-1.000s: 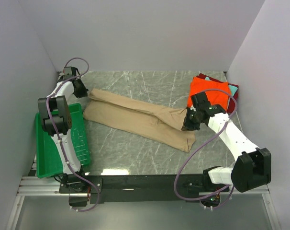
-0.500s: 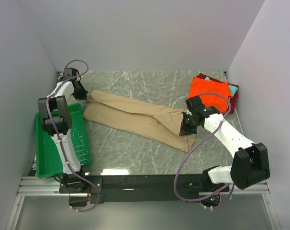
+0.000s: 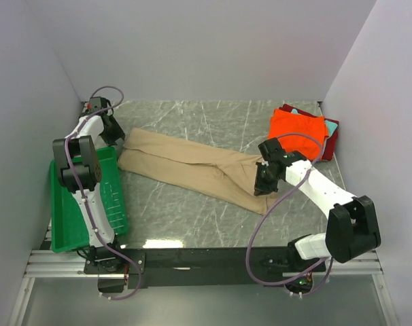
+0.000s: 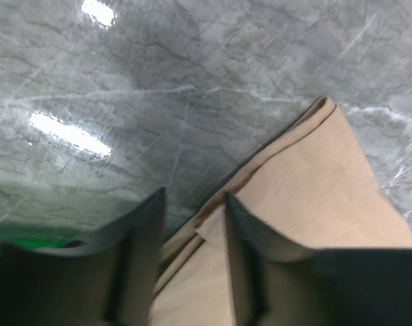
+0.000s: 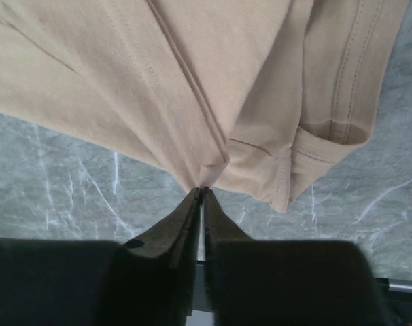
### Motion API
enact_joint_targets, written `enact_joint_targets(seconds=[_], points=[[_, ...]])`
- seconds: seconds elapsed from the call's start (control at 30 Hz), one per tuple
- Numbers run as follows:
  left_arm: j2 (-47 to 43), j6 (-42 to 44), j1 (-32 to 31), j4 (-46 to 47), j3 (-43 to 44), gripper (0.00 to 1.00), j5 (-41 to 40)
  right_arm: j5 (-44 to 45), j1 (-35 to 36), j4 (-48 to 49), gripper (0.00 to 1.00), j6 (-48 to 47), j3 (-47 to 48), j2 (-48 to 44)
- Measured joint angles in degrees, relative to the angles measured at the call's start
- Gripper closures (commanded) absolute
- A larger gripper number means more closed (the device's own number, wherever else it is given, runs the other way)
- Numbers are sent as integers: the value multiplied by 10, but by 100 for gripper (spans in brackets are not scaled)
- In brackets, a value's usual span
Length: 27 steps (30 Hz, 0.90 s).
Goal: Fold and stack the t-shirts
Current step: Fold the tshirt
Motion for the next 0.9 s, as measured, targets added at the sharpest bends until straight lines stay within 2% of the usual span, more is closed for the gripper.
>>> enact_joint_targets(seconds=[0.03,0.07,0.13,0.23,0.47,0.6,0.9], points=[[-1,0,0,2,0,50,0,3,1,-1,71,-2,0,3],[-2,-1,1,2,0,48,0,6,2,-2,66,0,0,7],[-4,-1,1,1,0,44,1,13,4,-8,56,-4,0,12],[-8,-1,1,-2,1,43,5,21,7,-21,49,-11,4,15],[-12,-1,-2,0,19,42,32,38,8,-33,47,-22,88,35],[-17,-1,-13,6,19,43,48,38,4,-2,47,-31,154,93],[-17,-1,-60,16,19,42,74,13,-14,80,48,-44,231,238]])
